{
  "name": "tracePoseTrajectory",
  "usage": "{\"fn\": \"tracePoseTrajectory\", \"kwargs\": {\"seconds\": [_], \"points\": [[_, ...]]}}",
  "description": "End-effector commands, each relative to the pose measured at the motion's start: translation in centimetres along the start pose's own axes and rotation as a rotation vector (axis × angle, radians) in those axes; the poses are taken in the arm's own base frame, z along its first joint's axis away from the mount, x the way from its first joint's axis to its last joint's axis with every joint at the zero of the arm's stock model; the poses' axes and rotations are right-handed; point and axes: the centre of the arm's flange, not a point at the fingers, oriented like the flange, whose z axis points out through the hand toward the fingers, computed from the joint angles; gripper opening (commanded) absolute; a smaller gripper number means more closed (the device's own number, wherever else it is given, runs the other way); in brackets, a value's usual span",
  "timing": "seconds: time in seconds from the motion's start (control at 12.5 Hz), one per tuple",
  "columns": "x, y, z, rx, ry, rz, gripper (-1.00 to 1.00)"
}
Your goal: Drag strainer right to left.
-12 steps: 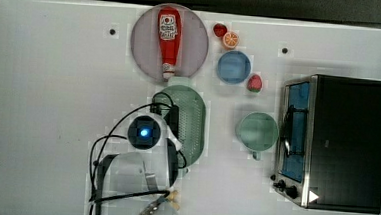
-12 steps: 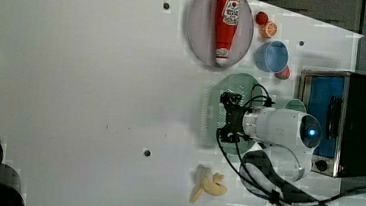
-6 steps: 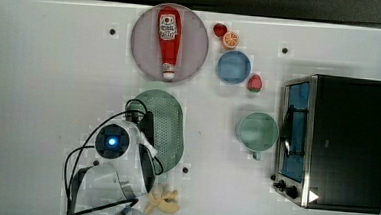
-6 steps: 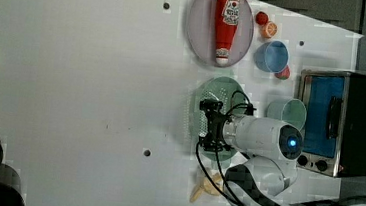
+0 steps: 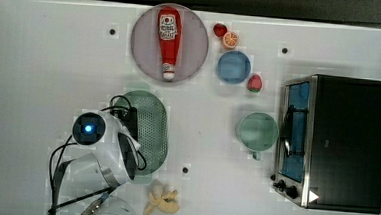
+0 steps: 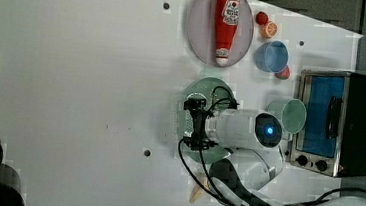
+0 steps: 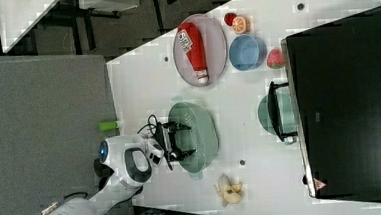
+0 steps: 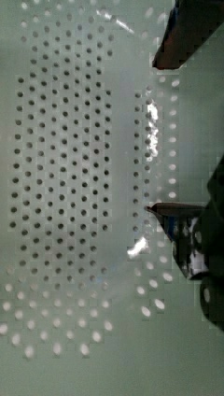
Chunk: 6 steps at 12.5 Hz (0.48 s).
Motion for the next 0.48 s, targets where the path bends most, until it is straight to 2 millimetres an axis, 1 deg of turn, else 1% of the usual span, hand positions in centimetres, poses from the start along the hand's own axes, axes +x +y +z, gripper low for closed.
{"fn": "tracePoseTrajectory", "kwargs": {"seconds": [0.08,0.48], "points": [[-4.7,-2.0,-1.7,0.055,-0.041,0.056,1.00],[-10.1,-3.1,-1.4,0.058,-0.081,0.114,1.00]]}}
